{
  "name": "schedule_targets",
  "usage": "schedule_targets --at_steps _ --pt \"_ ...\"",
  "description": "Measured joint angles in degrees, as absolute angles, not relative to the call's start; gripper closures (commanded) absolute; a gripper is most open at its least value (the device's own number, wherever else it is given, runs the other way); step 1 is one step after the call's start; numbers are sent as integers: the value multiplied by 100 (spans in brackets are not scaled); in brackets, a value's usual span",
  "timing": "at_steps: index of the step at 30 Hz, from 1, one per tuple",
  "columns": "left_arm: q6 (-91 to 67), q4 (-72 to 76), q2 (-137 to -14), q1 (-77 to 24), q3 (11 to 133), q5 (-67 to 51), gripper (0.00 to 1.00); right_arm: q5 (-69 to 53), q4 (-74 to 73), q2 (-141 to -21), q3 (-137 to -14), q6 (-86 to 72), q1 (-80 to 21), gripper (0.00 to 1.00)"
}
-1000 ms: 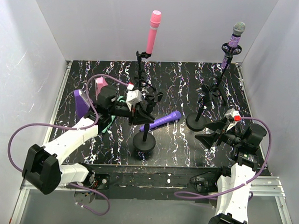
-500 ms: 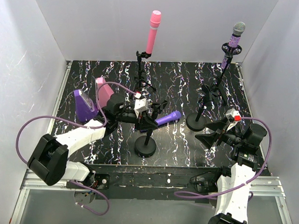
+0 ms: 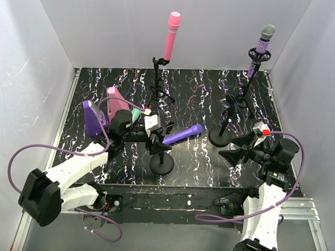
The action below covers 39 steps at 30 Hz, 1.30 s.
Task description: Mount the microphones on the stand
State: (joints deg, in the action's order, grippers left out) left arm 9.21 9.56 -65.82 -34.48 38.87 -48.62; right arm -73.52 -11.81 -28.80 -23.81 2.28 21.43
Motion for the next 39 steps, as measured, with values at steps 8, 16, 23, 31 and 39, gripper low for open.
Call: schedule_targets --at_steps 8,16,23,31,39 --pt "1144 -21 -5280 -3446 3887 -4416 12 -7354 -1179 -2875 -2381 213 2143 2" --pt "1177 -1313 -4112 -3446 4198 -4167 2 -7367 -1173 -2867 -2381 209 2165 2" --pt "259 -1841 -3706 -3446 4552 -2932 2 -7369 -1153 -2816 -2381 207 2165 2" --pt "-1269 -2088 -3813 -3446 4663 -978 2 -7371 -1144 -2805 -2381 193 2165 2" --pt "-2209 -2161 -3500 -3437 4860 1208 2 -7397 -1140 -2757 -2381 185 2167 2"
